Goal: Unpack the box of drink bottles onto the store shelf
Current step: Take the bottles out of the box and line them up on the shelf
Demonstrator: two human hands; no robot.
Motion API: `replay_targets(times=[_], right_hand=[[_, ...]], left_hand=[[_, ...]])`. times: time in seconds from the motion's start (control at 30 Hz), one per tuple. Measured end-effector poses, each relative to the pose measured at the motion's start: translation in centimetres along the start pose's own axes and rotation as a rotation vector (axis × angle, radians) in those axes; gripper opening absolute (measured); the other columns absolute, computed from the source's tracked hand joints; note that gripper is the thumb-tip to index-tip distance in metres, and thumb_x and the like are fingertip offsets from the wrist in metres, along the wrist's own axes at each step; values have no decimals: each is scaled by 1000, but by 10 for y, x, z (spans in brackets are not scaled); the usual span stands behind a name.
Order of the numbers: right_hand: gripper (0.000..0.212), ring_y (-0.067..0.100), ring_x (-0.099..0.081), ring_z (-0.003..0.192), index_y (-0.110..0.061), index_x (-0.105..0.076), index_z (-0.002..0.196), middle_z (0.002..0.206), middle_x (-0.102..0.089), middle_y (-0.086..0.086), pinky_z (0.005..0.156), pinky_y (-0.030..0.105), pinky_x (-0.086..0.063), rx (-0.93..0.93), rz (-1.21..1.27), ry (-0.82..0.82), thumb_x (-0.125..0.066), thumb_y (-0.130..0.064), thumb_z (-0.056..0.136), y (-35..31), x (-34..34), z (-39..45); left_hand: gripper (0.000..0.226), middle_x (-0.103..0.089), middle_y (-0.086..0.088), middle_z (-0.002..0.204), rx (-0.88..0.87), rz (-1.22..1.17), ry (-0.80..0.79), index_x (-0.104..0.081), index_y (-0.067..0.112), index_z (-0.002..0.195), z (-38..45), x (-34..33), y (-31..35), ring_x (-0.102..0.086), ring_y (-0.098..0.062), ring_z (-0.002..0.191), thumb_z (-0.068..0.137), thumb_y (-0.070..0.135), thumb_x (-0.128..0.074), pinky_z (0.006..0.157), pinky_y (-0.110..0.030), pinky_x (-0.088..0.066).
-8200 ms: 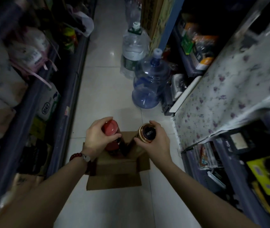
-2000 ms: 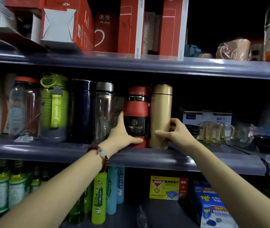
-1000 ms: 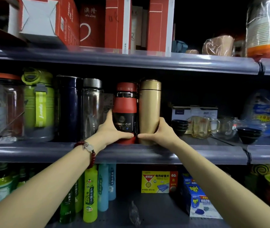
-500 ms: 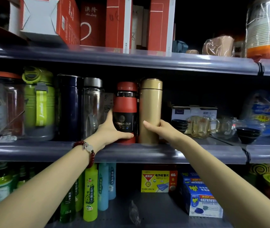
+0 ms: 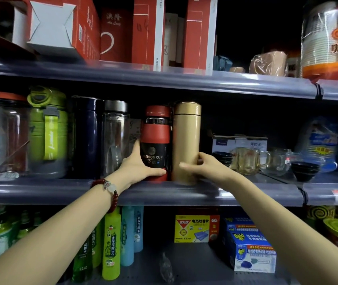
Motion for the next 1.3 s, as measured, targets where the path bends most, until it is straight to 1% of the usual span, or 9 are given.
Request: replay_targets(times=[0.1, 0.2, 0.37, 0.5, 0.67, 0.77, 0.9, 1.03, 1.3], right_hand=[[75, 27, -55, 121, -11, -53, 120, 126, -60, 8, 109, 51, -38, -82, 197, -17, -68, -63, 68, 6, 5, 1], [57, 24, -60, 111, -11, -54, 110, 113, -64, 5, 99, 43, -47, -47, 99, 84, -64, -57, 78, 6, 7, 1], [72, 19, -63, 101, -11, -50, 117, 111, -64, 4, 88, 37, -54, 14, -13, 143, -76, -57, 68, 0, 8, -1], [76, 16, -64, 91, -12, -53, 113, 104, -65, 1, 67, 26, -52, 62, -198, 212, -84, -53, 58, -3, 8, -3], [68, 21, -68, 93, -12, -60, 112, 103, -69, 4, 82, 43, -58, 80, -120, 204, -85, -47, 59, -4, 5, 3], [73, 20, -69, 93, -14, -62, 111, 102, -71, 2, 85, 43, -58, 83, -95, 179, -84, -52, 53, -5, 1, 1], [69, 19, -70, 93, -14, -63, 110, 101, -73, 2, 87, 43, -57, 87, -78, 145, -84, -49, 54, -4, 0, 0], [78, 19, -70, 94, -15, -63, 112, 103, -72, 1, 89, 43, -56, 95, -74, 141, -82, -56, 48, -3, 0, -1], [58, 18, -67, 92, -11, -59, 117, 105, -68, 4, 79, 34, -59, 95, -157, 210, -81, -37, 70, -13, -2, -9]], left_hand=[[117, -54, 5, 132, 1, -8, 4, -14, 41, 145, 0, 0, 0, -51, -22, 122, 55, 36, -89, 103, -36, -37], [115, -55, 6, 131, -10, -13, 13, -16, 41, 144, -1, 1, 2, -51, -22, 121, 56, 34, -89, 101, -34, -38], [113, -56, 7, 127, -28, -17, 39, -19, 42, 143, -4, 2, 4, -53, -19, 115, 55, 35, -89, 96, -31, -38], [110, -56, 11, 117, -55, -11, 32, -21, 42, 141, -6, 4, 7, -51, -13, 104, 54, 36, -89, 92, -25, -38], [115, -56, 8, 127, -74, 24, 37, -17, 41, 143, -10, 11, 10, -52, -15, 107, 53, 40, -89, 94, -28, -39], [115, -56, 5, 128, -88, 64, 49, -13, 39, 144, -17, 14, 11, -53, -15, 102, 56, 40, -87, 92, -29, -40], [113, -55, 2, 130, -97, 112, 64, -13, 38, 143, -21, 15, 10, -55, -22, 116, 57, 43, -86, 96, -32, -41], [99, -56, -2, 127, -38, 167, 70, -29, 24, 135, -21, 15, 6, -55, -22, 111, 56, 43, -86, 89, -28, -42], [88, -56, -8, 123, 2, 251, 89, -37, 13, 122, -28, 14, 11, -57, -26, 109, 56, 43, -87, 86, -31, -47]])
Point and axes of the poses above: each hand's wrist, its own z-axis towards the middle knuckle, its own x-axis out of the back of the hand, y = z × x, the point moved 8 cm from there along z, towards the middle knuckle
